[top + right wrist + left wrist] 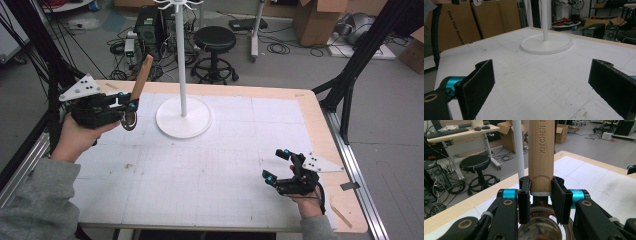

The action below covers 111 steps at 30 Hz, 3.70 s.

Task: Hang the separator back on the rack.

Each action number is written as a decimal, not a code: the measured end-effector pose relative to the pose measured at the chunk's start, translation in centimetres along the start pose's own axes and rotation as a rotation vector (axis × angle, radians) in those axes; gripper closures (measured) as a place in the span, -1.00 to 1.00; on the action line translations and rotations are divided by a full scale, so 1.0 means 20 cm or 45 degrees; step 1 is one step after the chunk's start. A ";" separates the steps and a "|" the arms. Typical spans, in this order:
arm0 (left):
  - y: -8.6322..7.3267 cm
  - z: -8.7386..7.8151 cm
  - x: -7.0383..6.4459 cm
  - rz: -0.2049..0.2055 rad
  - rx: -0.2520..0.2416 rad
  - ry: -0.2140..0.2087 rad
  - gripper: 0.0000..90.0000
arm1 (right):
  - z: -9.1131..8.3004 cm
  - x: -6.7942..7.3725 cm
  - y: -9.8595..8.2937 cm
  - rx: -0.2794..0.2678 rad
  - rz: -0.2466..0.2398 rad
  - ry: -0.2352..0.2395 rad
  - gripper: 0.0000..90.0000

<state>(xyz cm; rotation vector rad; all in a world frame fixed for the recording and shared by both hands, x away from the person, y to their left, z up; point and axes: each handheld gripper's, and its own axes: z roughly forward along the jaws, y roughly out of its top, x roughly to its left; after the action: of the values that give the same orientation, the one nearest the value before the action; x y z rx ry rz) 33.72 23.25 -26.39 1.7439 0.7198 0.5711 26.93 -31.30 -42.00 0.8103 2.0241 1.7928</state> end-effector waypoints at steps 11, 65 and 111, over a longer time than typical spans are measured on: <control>0.04 0.01 0.05 -0.049 -0.005 -0.001 0.54 | 0.01 -0.01 0.00 0.008 0.001 0.010 -0.87; 0.30 0.16 0.15 -0.061 -0.100 -0.029 0.54 | 0.03 -0.03 0.02 -0.041 0.018 0.022 -0.87; 0.43 0.27 0.19 -0.021 -0.096 0.020 0.54 | 0.04 -0.06 0.02 -0.056 0.049 0.047 -0.87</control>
<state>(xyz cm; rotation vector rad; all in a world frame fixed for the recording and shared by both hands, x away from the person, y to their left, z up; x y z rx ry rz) 41.60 20.59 -19.49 1.6640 0.7137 0.5941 28.38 -31.28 -41.88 0.8146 1.9978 1.8797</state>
